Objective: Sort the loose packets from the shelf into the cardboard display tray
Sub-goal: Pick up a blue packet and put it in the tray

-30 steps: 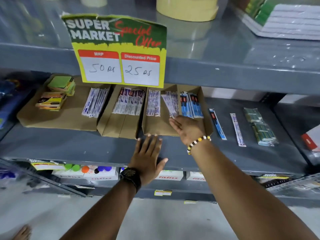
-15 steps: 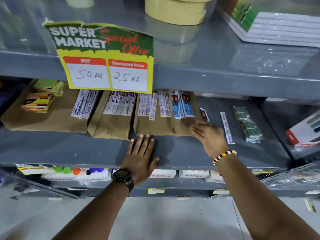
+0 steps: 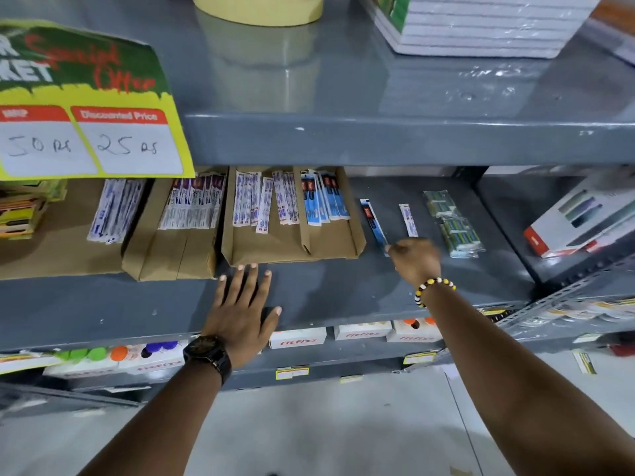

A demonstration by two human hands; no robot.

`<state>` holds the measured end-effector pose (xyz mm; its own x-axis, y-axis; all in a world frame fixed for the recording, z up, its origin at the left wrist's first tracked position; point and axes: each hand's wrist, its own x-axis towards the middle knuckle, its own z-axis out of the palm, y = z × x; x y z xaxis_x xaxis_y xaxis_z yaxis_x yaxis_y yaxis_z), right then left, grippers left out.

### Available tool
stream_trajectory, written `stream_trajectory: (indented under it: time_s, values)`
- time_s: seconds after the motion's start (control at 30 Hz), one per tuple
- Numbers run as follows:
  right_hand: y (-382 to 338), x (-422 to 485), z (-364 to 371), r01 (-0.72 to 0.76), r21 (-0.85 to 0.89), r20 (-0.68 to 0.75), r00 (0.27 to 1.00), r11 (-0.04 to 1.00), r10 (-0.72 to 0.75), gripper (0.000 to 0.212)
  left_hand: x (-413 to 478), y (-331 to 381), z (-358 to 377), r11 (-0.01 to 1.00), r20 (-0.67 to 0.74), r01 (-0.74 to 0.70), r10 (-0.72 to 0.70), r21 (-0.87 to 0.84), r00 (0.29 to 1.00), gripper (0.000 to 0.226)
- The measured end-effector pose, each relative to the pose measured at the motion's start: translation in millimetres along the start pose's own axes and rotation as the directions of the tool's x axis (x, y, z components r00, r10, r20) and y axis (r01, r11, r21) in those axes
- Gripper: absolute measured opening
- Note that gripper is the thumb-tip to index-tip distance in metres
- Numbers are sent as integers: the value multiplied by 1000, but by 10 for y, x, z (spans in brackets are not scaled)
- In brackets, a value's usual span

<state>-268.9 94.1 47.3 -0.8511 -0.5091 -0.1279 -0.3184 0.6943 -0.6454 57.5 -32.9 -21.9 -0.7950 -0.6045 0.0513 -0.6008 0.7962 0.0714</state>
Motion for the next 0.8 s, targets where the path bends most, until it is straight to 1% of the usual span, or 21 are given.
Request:
stream_trajectory:
  time_s: [0.03, 0.13, 0.23, 0.3, 0.33, 0.37, 0.4, 0.47, 0.53, 0.6, 0.63, 0.67, 0.7, 0.73, 0.77, 0.8]
  values:
    - [-31, 14, 15, 17, -76, 10, 1000, 997, -17, 40, -5, -1, 4, 1000, 1, 5, -5, 3, 1000, 71]
    - [-80, 111, 73, 33, -200, 45, 999, 979, -24, 34, 13, -11, -1, 1000, 17, 25, -25, -4, 1000, 71]
    - [-108, 185, 98, -2, -230, 60, 998, 973, 16, 38, 12, -10, -8, 999, 23, 38, -38, -3, 999, 71]
    - [-110, 196, 86, -19, -206, 70, 997, 978, 34, 34, 5, -3, -13, 999, 31, 42, -42, 8, 999, 72]
    - [-86, 211, 90, -41, -168, 64, 997, 985, 52, 30, 4, 0, -18, 999, 35, 44, -44, 14, 998, 72]
    - [-73, 201, 88, -71, -91, 53, 996, 993, 76, 24, 7, 4, -33, 999, 40, 46, -47, 20, 998, 73]
    - [-46, 190, 93, -116, 14, 50, 992, 993, 115, 21, 13, 6, -39, 999, 49, 49, -50, 22, 998, 74]
    - [-22, 101, 49, -187, 259, 27, 982, 948, 187, 18, -2, 18, -58, 998, 52, 65, -65, 5, 997, 79]
    - [-34, -22, -70, -172, 410, -20, 980, 896, 197, 20, -24, 46, -111, 992, 55, 110, -107, -54, 993, 85]
    - [-79, -120, -229, -103, 496, -82, 983, 862, 165, 20, -7, 105, -191, 976, 80, 169, -159, -138, 984, 88]
    - [-112, -172, -324, -71, 553, -85, 986, 830, 141, 19, 13, 171, -270, 961, 87, 191, -177, -198, 980, 89]
    - [-141, -214, -429, -42, 608, -73, 991, 793, 109, 18, 44, 248, -352, 933, 91, 210, -191, -292, 977, 87]
    - [-188, -271, -540, -15, 657, -51, 997, 754, 64, 18, 80, 335, -460, 871, 92, 224, -204, -437, 975, 84]
    - [-224, -321, -641, 3, 691, -22, 1000, 723, 17, 18, 122, 416, -582, 753, 114, 249, -228, -609, 967, 79]
    - [-259, -381, -749, 16, 719, 14, 999, 695, -39, 18, 162, 497, -730, 587, 145, 262, -239, -766, 960, 72]
    - [-286, -433, -841, 22, 736, 61, 993, 677, -98, 18, 200, 569, -874, 428, 165, 257, -242, -867, 956, 66]
